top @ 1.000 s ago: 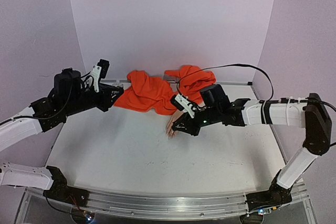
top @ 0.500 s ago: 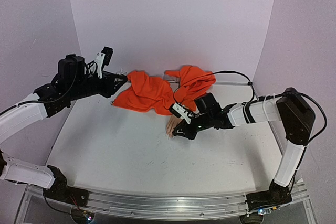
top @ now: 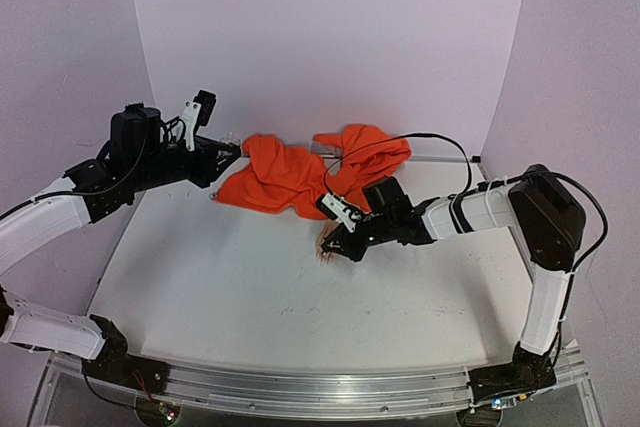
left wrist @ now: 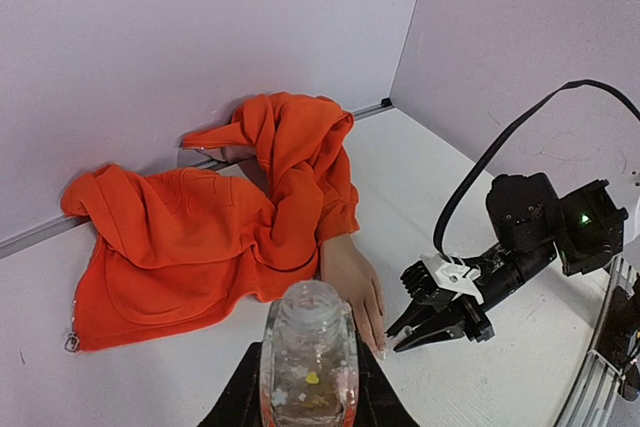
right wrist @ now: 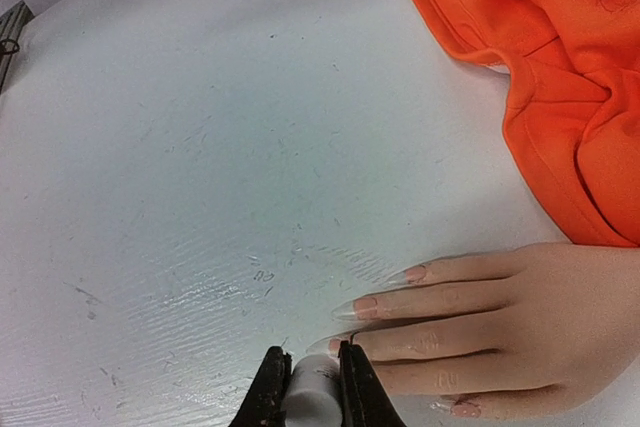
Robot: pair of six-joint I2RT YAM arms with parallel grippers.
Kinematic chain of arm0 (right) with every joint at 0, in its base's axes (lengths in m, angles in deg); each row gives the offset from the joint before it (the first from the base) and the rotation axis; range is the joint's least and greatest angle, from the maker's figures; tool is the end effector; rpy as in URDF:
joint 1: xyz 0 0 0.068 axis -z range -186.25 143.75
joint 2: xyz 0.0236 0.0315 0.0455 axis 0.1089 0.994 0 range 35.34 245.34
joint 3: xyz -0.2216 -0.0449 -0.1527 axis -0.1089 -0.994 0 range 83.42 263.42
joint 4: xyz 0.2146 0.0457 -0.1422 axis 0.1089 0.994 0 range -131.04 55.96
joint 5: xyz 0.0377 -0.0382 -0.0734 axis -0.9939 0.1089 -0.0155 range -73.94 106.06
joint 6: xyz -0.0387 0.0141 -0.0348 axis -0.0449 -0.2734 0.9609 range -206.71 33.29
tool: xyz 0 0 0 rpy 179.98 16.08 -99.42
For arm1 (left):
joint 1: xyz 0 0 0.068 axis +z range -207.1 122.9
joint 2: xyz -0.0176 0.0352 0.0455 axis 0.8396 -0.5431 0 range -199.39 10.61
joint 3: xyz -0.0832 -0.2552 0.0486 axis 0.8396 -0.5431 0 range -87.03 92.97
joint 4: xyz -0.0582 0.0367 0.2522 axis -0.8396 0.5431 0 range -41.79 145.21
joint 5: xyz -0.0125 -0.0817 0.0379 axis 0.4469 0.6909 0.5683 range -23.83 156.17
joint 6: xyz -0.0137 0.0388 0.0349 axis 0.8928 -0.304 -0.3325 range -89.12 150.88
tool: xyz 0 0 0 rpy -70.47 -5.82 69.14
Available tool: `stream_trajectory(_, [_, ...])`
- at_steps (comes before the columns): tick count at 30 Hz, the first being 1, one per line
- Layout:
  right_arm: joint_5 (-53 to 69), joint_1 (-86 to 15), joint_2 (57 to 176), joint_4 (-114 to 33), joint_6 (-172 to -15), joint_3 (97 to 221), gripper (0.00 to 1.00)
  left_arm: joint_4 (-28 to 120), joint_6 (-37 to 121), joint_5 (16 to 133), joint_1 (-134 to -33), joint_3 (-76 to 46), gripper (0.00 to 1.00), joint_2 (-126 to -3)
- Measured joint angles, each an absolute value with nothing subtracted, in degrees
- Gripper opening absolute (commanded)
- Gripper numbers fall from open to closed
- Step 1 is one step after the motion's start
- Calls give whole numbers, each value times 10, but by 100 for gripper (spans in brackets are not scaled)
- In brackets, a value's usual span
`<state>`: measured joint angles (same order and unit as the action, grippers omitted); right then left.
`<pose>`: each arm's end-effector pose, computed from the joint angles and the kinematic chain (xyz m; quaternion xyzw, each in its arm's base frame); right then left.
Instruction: Paint the nails
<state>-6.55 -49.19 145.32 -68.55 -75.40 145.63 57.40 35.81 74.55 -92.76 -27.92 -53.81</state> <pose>0.2979 0.2959 0.1835 -0.4665 0.6650 0.3075 0.4956 0.2093 -0.1565 0.3613 0.2521 0.7485 -0.2660 0.5527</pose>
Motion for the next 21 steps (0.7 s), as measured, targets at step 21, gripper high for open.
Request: stream_trajectory(21, [-55,-492,1480,-694,-754,1460,0,574,354,746,-925,-279,0,-538])
